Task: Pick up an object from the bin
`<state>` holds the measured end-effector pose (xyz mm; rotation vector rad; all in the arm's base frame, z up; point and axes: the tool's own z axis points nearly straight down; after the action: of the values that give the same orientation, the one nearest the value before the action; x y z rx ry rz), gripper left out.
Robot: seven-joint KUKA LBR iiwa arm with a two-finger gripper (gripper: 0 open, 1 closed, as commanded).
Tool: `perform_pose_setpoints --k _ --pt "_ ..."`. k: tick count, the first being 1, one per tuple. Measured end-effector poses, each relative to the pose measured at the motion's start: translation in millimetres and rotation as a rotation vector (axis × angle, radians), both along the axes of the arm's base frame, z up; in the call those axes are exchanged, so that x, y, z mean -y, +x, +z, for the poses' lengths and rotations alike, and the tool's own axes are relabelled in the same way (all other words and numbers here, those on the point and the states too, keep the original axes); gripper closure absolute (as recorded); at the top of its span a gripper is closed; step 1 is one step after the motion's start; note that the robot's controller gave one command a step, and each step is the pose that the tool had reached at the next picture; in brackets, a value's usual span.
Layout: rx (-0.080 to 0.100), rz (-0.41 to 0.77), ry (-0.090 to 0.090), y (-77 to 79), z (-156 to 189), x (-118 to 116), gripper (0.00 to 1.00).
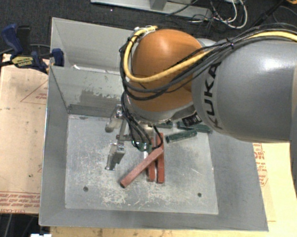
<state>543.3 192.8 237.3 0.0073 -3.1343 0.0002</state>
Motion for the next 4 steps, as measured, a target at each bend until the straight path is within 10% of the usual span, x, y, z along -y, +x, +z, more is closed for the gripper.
perform_pose_setpoints --k 1,2,4 --pt "0.008 -0.003 0.001 1.8 4.5 1.1 0.0" --pt "0.011 -0.029 0.003 -32.6 -27.3 32.9 0.0" --pt "0.007 0.171 0.002 8.4 -77.4 71.4 0.0"
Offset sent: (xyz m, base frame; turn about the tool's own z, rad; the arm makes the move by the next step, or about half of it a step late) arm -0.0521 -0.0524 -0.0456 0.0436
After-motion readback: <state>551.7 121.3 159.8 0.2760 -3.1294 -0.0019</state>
